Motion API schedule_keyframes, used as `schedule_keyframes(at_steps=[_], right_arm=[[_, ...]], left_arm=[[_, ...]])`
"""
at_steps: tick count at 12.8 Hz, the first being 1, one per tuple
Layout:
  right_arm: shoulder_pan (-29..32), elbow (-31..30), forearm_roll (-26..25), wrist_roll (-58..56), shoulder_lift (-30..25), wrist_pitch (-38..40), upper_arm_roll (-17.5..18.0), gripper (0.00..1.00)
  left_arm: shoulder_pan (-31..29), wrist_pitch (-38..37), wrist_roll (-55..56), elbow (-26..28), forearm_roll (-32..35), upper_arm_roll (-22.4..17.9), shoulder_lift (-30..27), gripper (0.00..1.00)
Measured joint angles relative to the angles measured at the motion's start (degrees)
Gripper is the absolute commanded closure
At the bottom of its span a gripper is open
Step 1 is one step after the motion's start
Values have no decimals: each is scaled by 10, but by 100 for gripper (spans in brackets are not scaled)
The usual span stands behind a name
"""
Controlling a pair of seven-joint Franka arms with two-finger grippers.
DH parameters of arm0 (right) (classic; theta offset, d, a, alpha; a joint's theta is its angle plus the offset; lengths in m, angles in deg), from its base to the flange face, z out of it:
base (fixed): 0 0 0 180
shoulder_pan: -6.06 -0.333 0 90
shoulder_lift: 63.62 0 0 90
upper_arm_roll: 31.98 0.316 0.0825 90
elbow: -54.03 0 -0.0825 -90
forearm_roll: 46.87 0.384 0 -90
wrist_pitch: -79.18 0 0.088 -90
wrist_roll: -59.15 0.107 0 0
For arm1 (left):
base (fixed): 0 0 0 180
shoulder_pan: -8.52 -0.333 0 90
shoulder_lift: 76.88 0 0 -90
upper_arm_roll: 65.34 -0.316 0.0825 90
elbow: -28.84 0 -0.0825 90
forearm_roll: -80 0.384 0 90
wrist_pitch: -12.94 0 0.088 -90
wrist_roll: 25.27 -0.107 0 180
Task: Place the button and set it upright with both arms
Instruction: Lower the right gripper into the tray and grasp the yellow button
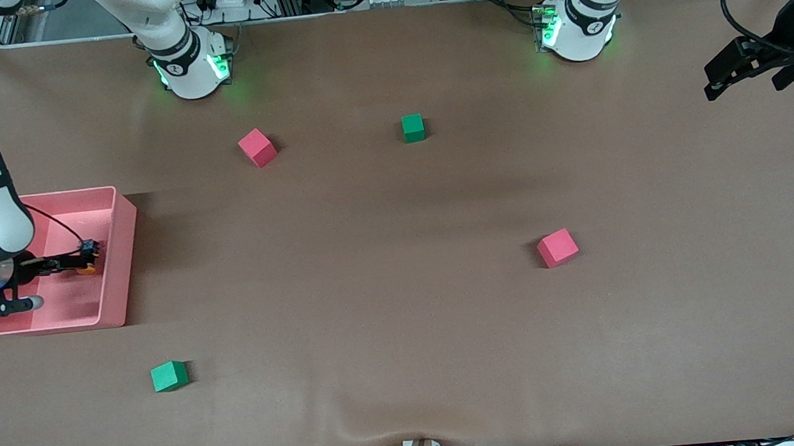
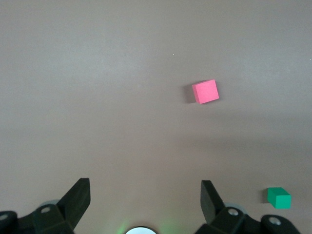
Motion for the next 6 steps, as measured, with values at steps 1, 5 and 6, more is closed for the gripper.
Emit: schedule_keyframes(at_steps=[1,5,6], right_arm=[[0,-2,0,0,3,0,1,0],[1,-16,1,0,4,-12,0,0],[3,-24,1,0,5,-21,0,16]], left_arm=[[0,0,0,0,0,0,0,0],[0,0,0,0,0,0,0,0],[0,0,0,0,0,0,0,0]])
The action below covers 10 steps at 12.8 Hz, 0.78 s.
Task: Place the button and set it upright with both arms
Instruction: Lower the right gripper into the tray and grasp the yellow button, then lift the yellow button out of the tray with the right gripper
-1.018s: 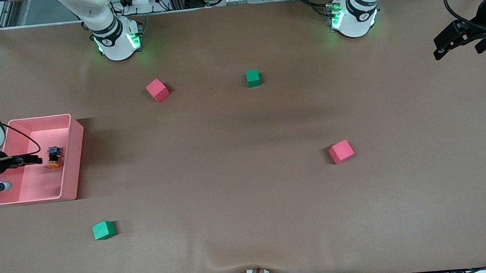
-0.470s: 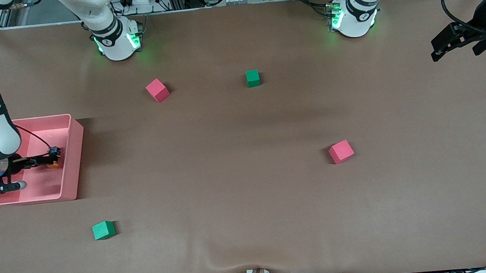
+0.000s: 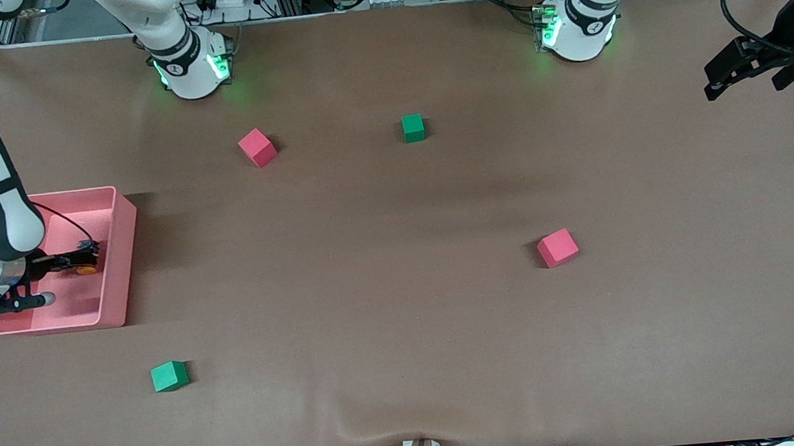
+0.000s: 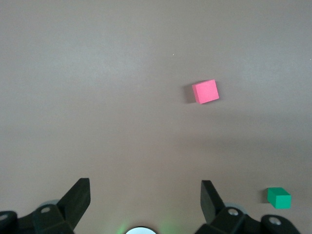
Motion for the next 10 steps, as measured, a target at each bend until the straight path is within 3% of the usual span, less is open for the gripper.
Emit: schedule_keyframes(at_steps=[3,4,10], right_arm=[[4,-13,0,0,0,-10,0,83],[5,-13,0,0,0,-10,0,99],[6,-12,0,0,0,-11,0,100]], left_arm=[[0,0,0,0,0,0,0,0],[0,0,0,0,0,0,0,0],[0,0,0,0,0,0,1,0]])
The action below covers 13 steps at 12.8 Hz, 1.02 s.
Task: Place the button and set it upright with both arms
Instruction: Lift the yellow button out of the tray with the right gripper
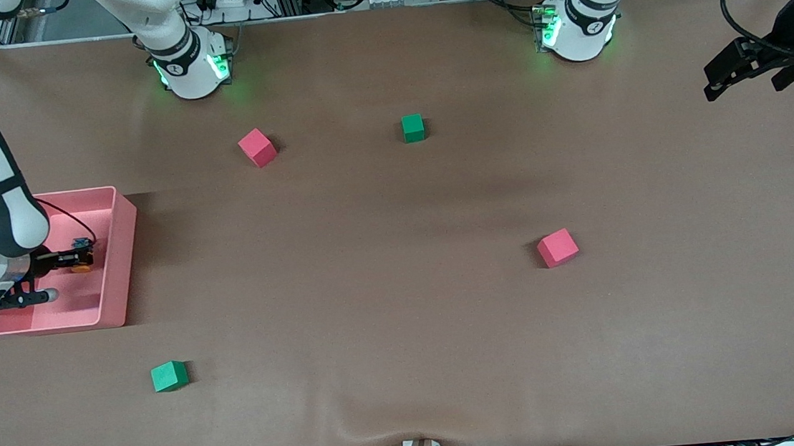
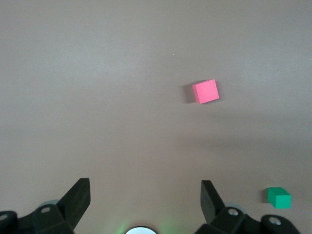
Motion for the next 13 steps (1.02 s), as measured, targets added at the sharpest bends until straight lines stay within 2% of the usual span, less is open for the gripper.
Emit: schedule_keyframes(at_steps=[7,13], right_arm=[[-1,19,0,0,-1,12,5,100],[-32,195,1,13,-16,225,14,100]], left_arm=[[0,-1,0,1,0,2,0,0],[2,-1,0,2,0,3,1,0]])
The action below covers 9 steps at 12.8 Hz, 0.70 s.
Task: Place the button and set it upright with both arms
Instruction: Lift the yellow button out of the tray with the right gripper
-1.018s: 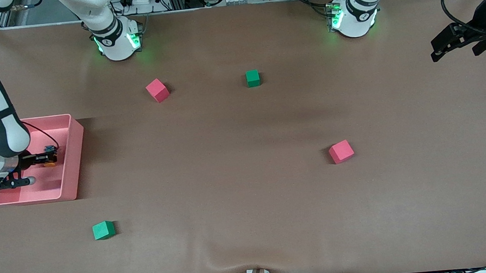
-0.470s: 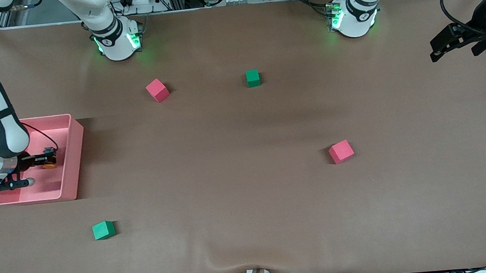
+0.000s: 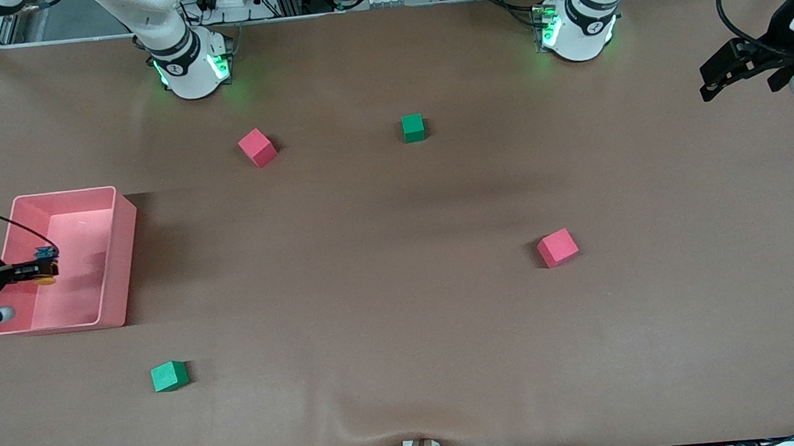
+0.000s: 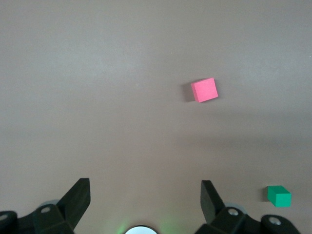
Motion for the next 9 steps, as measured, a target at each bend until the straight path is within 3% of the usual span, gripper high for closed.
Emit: schedule_keyframes(at_steps=[5,9], right_arm=[[-125,105,89,113,-5,109,6,100],[-271,108,162,315,3,71,8,100]], left_arm=[[1,0,0,0,0,1,0,0],[2,0,0,1,0,1,1,0]])
